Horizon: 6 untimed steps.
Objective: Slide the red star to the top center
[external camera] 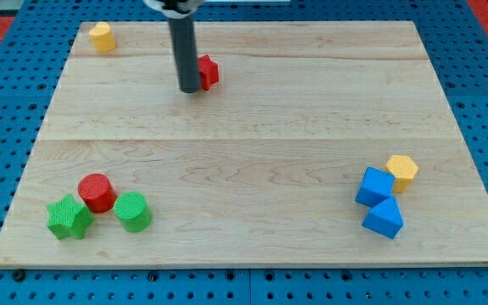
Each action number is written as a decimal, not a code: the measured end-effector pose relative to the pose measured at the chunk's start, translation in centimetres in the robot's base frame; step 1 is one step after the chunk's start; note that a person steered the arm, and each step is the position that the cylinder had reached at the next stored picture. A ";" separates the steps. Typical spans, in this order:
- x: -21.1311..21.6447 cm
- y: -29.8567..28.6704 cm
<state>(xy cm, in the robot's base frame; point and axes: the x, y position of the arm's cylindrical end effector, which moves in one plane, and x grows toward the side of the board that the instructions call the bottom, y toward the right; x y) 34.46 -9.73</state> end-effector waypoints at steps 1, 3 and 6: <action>-3.8 0.8; 0.5 3.5; -5.6 9.3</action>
<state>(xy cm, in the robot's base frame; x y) 28.90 -0.39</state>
